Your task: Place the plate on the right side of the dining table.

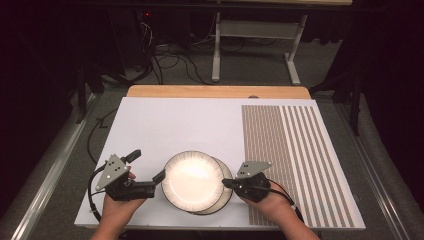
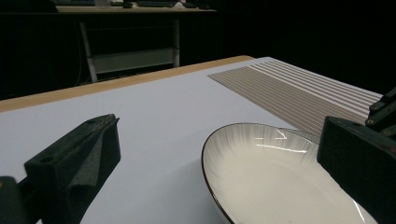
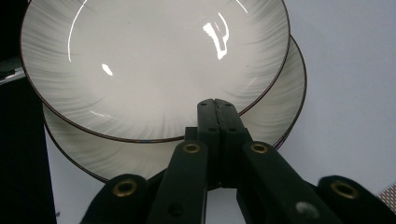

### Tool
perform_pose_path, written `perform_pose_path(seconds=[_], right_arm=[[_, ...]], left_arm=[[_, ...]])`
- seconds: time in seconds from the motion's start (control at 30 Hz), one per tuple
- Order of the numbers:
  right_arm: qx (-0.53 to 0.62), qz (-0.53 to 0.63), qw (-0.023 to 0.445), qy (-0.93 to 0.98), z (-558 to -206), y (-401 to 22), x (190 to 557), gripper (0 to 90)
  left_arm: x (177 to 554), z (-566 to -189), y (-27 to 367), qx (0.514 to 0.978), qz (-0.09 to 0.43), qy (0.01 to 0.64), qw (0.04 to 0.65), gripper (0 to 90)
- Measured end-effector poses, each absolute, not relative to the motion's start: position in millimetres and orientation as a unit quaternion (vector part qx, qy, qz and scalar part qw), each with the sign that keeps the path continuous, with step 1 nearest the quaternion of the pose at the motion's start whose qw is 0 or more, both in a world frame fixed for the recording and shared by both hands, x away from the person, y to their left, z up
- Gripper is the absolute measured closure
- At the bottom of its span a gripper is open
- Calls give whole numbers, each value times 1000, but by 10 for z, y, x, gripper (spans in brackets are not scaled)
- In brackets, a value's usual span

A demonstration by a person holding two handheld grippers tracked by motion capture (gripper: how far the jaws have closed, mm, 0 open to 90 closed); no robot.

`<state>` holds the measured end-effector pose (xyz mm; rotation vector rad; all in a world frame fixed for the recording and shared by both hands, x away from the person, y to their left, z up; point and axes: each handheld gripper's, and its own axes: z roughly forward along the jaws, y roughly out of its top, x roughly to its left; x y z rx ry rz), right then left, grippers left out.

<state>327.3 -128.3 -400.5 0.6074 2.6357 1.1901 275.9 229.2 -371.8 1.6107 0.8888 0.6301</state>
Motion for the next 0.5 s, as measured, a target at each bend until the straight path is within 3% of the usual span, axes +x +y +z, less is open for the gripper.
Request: perform_pose_path(seconds=[0.5], right_arm=[[205, 402, 86, 888, -4026, -1245, 3296, 900]], left_arm=[[2757, -3714, 2294, 685, 267, 378, 563, 0]])
